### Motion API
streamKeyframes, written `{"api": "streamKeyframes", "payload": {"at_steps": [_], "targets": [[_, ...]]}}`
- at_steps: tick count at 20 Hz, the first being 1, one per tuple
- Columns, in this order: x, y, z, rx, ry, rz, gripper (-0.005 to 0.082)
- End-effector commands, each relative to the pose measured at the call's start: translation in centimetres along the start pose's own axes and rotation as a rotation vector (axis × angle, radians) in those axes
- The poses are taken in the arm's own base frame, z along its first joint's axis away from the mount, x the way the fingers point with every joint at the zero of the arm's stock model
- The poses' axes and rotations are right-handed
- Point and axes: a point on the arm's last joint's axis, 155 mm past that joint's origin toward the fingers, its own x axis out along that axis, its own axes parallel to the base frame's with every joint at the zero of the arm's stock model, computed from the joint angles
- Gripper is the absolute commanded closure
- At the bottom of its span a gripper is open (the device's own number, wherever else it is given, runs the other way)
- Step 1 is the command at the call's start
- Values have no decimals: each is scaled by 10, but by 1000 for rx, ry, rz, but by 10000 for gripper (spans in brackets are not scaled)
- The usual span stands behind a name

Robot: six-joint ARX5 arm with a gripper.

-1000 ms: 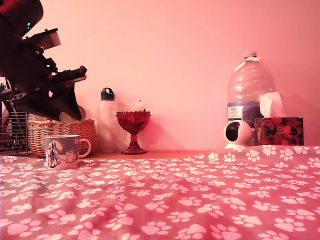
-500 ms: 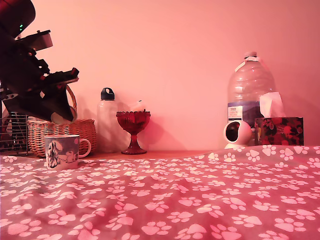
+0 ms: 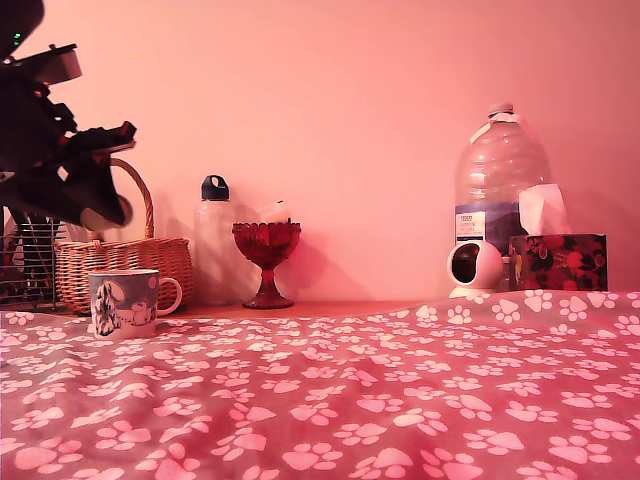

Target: Pick the coffee capsule and then drop it inside the coffee cup in front of you

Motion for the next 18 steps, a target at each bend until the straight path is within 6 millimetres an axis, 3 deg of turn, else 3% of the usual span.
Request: {"api": "streamKeyframes", "payload": {"at_steps": [1, 11, 18], "targets": [[-2, 7, 6, 6, -24, 12, 537], [-5, 30, 20, -10, -78, 58, 537], [-10, 30, 30, -16, -59, 62, 537]]}}
